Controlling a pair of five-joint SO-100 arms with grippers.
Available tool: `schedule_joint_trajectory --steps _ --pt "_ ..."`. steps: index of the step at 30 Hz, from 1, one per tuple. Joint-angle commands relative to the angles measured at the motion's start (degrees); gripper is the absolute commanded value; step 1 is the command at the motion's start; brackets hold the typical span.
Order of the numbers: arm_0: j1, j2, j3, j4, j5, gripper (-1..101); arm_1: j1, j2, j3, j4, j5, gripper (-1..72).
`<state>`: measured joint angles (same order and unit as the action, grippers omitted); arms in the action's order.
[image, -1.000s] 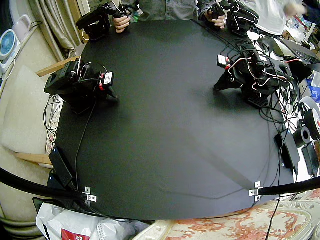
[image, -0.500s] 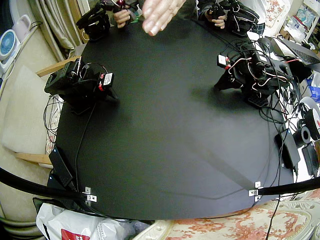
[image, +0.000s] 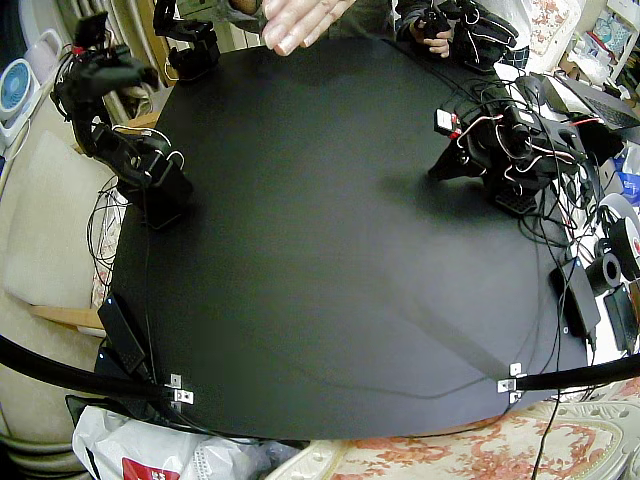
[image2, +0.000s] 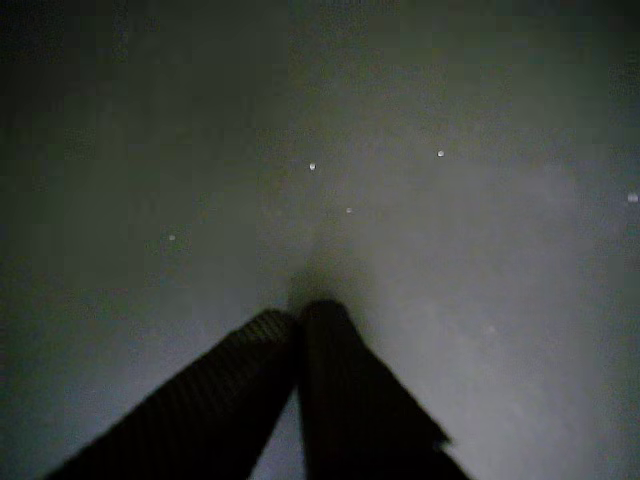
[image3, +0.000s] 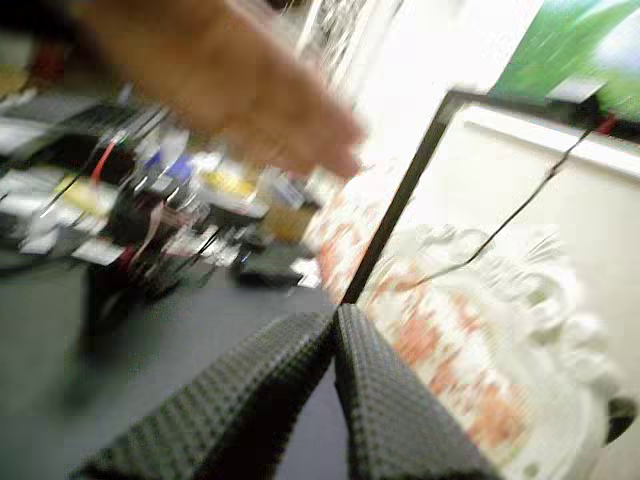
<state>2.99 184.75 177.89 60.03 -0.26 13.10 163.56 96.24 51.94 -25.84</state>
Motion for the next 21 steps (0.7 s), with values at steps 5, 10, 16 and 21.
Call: schedule_joint_trajectory --steps 5,10,16,21 --pt "0.1 1.0 0.0 -0.4 0.2 0 0.0 -8.0 -2.3 -32.3 3.3 -0.6" --pt "0.1 1.0 0.0 -0.4 0.2 0 -6.4 -5.4 8.7 -49.0 13.2 -0.6" --pt "0.1 1.0 0.0 -0.4 0.1 0 -19.2 -23.1 -0.6 -50.8 11.8 -0.6" --pt "0.1 1.0 0.0 -0.4 0.1 0 -18.1 -30.8 -6.7 -51.3 9.6 -0.6"
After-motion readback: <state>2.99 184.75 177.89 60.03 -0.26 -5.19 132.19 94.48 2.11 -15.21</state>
